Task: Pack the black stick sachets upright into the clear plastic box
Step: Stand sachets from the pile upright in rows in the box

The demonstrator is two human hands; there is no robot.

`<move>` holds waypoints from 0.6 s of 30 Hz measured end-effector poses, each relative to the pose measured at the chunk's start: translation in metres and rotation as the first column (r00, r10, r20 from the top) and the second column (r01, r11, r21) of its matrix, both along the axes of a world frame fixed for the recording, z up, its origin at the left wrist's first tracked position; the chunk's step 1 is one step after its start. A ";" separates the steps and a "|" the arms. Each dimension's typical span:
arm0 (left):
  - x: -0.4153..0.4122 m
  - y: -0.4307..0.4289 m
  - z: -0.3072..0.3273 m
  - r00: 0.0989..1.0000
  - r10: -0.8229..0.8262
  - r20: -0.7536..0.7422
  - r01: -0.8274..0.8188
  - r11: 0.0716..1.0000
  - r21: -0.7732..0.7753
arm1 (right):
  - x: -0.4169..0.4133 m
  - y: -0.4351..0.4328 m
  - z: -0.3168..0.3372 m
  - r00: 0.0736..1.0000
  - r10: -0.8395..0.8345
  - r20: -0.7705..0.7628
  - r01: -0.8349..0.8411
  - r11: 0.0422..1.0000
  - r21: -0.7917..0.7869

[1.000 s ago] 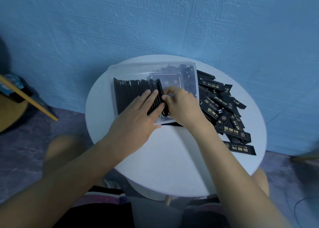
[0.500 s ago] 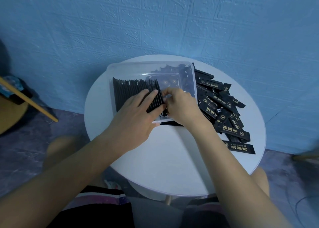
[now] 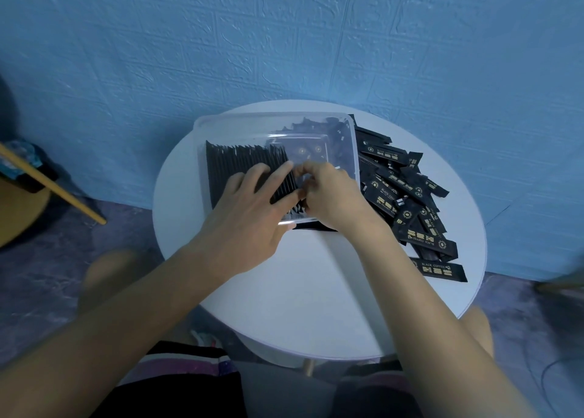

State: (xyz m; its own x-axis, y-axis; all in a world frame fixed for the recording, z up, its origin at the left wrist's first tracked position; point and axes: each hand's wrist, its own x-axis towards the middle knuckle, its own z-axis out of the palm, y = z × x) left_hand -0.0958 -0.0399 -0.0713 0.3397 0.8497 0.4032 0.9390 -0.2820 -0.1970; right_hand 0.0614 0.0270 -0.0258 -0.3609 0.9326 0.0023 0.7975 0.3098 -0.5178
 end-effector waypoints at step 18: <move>-0.010 0.003 -0.005 0.998 0.050 0.024 -0.049 0.998 -0.033 | 0.123 -0.002 0.004 0.974 -0.174 0.144 0.160 0.982 0.103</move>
State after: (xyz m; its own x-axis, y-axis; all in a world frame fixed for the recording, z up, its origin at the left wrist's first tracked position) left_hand -0.1061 -0.0371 -0.0760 0.2871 0.8779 0.3833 0.9565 -0.2409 -0.1648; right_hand 0.1842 0.0252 -0.0219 -0.2023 0.9782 0.0464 0.9089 0.2052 -0.3631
